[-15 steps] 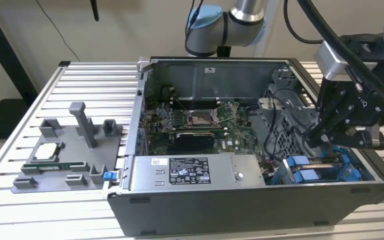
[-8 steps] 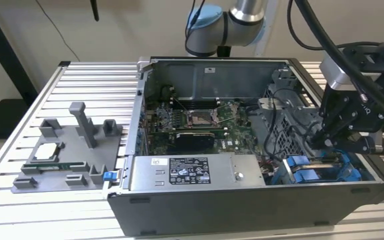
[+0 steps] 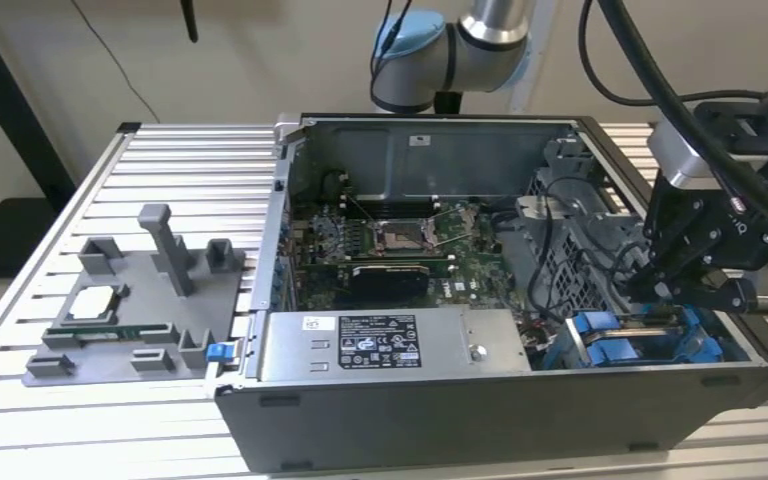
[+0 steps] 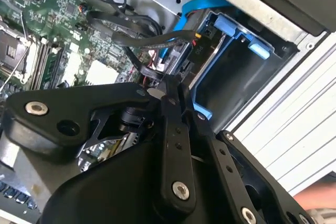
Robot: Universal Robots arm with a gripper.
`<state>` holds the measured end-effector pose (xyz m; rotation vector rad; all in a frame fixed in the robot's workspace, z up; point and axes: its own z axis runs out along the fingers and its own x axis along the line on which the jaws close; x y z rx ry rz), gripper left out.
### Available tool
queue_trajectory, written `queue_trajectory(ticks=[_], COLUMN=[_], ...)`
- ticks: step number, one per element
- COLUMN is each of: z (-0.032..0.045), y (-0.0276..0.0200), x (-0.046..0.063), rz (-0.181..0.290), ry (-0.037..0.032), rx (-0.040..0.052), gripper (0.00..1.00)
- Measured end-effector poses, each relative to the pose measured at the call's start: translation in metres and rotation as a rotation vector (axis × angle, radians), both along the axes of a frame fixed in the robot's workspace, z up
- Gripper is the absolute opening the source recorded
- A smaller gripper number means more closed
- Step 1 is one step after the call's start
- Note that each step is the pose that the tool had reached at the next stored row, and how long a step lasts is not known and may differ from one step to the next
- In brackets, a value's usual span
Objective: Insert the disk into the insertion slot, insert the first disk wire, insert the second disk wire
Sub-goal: 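Insert the second disk wire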
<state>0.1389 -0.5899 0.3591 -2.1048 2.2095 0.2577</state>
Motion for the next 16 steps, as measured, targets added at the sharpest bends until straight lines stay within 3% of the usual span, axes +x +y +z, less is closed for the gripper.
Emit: queue_trajectory(ticks=[5,6,10,11,16], z=[-0.0006,-0.0011,-0.0035,-0.004,-0.0067], y=[0.0001,0.0,0.0,0.0,0.0], x=[0.0001,0.0001,-0.0001,-0.0004,-0.0023], rz=[0.002,0.002,0.004,0.004,0.003], ry=[-0.0022,-0.0076,-0.0476,-0.0531,-0.0579], rx=[0.0005,0.0004,0.0004,0.0002,-0.0002], gripper=[0.0,0.0,0.0,0.0,0.0])
